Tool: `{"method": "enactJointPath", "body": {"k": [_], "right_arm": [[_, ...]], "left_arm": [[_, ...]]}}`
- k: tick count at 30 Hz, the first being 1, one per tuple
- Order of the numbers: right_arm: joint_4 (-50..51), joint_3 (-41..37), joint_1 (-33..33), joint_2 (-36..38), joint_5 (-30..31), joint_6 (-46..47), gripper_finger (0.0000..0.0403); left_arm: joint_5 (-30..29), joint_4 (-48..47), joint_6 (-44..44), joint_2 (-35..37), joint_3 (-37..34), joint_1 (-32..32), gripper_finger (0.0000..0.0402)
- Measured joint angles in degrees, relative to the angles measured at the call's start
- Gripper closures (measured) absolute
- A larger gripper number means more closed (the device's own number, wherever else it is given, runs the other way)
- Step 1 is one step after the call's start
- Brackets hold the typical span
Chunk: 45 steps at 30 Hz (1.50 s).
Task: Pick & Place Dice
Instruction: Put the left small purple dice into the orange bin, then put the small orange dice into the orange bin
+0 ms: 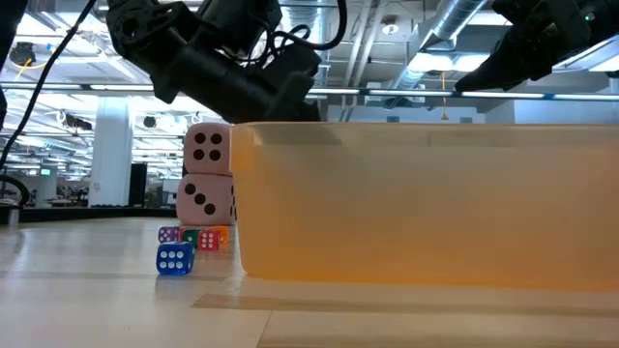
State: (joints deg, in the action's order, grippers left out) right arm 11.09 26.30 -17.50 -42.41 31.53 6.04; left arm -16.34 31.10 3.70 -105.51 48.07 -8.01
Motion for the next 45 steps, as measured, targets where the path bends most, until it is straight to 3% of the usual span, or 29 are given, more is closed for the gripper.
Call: {"method": "enactJointPath", "body": {"k": [9, 20, 36, 45], "right_arm": [[0.0, 0.0, 0.0, 0.0, 0.0, 0.0, 0.0403], [0.0, 0.0, 0.0, 0.0, 0.0, 0.0, 0.0403], [0.0, 0.0, 0.0, 0.0, 0.0, 0.0, 0.0403], [0.2, 0.0, 0.0, 0.0, 0.0, 0.0, 0.0403]], "left_arm": [[2.8, -2.0, 3.2, 0.0, 0.0, 0.0, 0.0349], [2.8, 0.7, 3.2, 0.0, 0.0, 0.0, 0.0315], [2.7, 5.8, 2.6, 0.1, 0.0, 0.2, 0.0316], [2.7, 3.2, 2.6, 2.9, -0.1, 1.4, 0.0316]]}}
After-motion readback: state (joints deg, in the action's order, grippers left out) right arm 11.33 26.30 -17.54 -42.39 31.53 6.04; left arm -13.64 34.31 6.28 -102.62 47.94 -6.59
